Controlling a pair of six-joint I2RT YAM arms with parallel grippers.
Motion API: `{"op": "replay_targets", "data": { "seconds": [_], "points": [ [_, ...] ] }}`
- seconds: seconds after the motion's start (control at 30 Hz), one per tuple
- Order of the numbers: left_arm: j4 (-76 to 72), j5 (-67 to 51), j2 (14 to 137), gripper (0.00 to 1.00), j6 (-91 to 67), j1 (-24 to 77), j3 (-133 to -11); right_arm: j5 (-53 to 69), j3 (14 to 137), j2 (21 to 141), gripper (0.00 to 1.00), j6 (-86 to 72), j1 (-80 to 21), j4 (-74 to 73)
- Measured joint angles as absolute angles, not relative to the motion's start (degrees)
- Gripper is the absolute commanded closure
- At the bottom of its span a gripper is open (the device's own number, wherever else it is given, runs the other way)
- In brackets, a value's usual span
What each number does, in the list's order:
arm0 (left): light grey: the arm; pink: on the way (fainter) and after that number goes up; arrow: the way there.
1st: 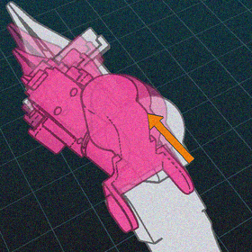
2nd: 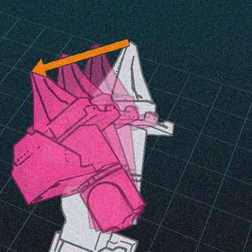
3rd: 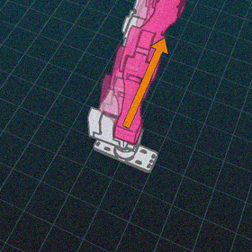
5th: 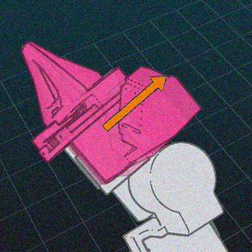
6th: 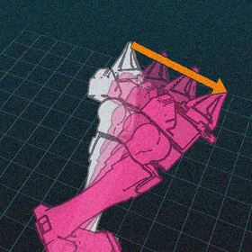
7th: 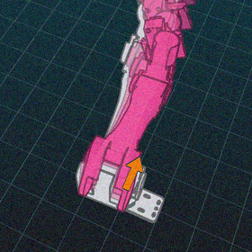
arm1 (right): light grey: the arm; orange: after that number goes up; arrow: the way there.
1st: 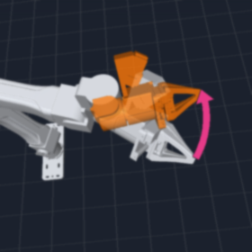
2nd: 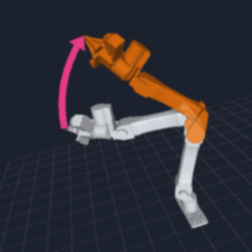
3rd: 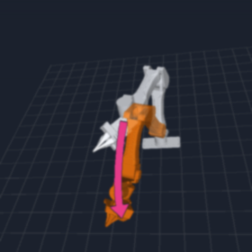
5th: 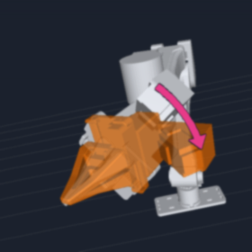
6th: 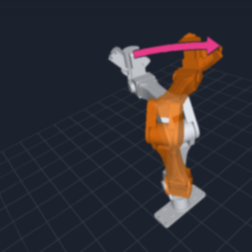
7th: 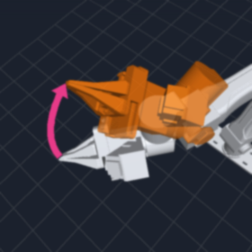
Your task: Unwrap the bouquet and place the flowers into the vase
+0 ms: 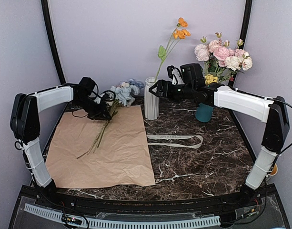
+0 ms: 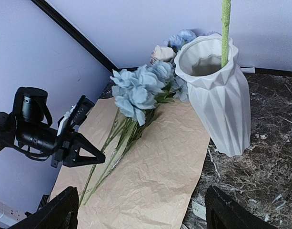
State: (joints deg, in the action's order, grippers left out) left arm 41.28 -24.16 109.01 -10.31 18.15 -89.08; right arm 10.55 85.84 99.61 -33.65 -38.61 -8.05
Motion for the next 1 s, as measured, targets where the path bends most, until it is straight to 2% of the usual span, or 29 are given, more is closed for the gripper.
{"op": "replay_targets", "data": {
  "seconds": [0.17, 0.3, 0.4, 0.5, 0.8, 1.0],
  "points": [
    [28.10, -47.27, 101.58, 1.00, -20.03, 9.32, -76.99, 11.66, 86.00, 99.61, 0.09, -33.63, -38.63, -7.22],
    [10.22, -63.33, 100.55, 1.00, -34.11, 7.68, -68.64, 12.71, 86.04, 99.63, 0.09, -33.56, -38.63, -6.98],
    [-4.14, -70.98, 100.77, 1.00, -46.19, 8.19, -64.36, 13.28, 86.11, 99.63, 0.09, -33.52, -38.63, -6.94],
    [-11.49, -75.26, 101.58, 1.00, -52.53, 8.43, -64.07, 13.52, 86.28, 99.63, 0.09, -33.41, -38.65, -7.01],
    [-8.60, -80.49, 102.76, 1.00, -50.48, 8.40, -71.70, 14.46, 86.46, 99.63, 0.09, -32.49, -38.63, -6.81],
    [7.57, -74.56, 102.76, 1.00, -36.21, 8.40, -79.77, 18.76, 90.21, 101.97, 0.12, -31.57, -38.65, -6.13]
  ]
}}
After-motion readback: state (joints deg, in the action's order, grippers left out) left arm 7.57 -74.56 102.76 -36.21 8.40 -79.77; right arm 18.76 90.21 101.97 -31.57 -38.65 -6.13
